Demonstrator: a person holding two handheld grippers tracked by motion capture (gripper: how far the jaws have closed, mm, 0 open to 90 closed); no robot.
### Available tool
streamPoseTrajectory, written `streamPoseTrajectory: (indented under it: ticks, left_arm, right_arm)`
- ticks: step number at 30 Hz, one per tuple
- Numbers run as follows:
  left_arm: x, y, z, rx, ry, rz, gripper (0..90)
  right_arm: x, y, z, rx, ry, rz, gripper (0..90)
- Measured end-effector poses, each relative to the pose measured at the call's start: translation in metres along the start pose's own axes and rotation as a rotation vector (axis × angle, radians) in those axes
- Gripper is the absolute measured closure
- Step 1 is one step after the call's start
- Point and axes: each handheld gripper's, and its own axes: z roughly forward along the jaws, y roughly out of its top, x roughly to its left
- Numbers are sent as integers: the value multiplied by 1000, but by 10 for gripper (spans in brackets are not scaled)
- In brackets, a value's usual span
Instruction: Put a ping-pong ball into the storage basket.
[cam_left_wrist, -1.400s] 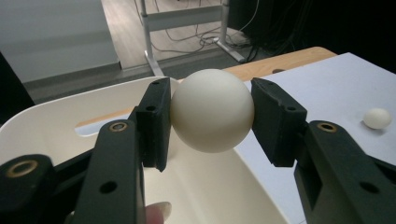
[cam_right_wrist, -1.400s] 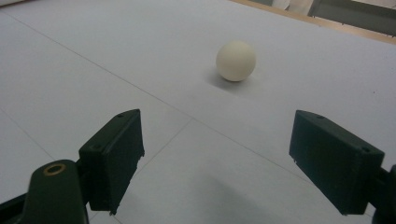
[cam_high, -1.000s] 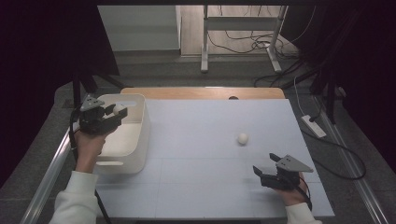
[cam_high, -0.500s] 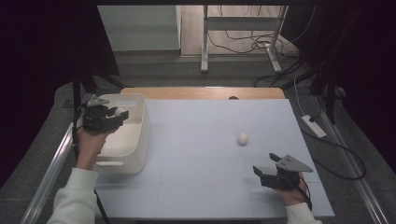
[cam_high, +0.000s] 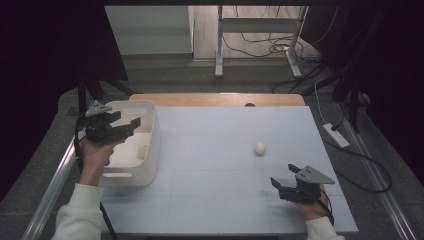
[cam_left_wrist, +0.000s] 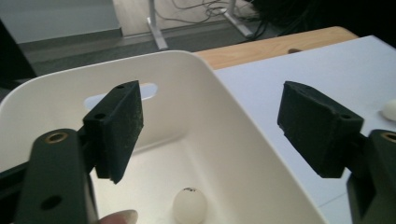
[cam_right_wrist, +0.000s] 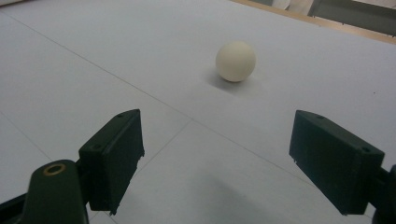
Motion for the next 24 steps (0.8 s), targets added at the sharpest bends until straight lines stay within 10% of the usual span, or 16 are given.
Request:
streamPoseTrajectory:
  ticks: [24]
  left_arm:
    - [-47, -23, -21, -110, -244, 66, 206]
  right_arm:
    - [-3, 7, 0, -22, 9, 37, 182]
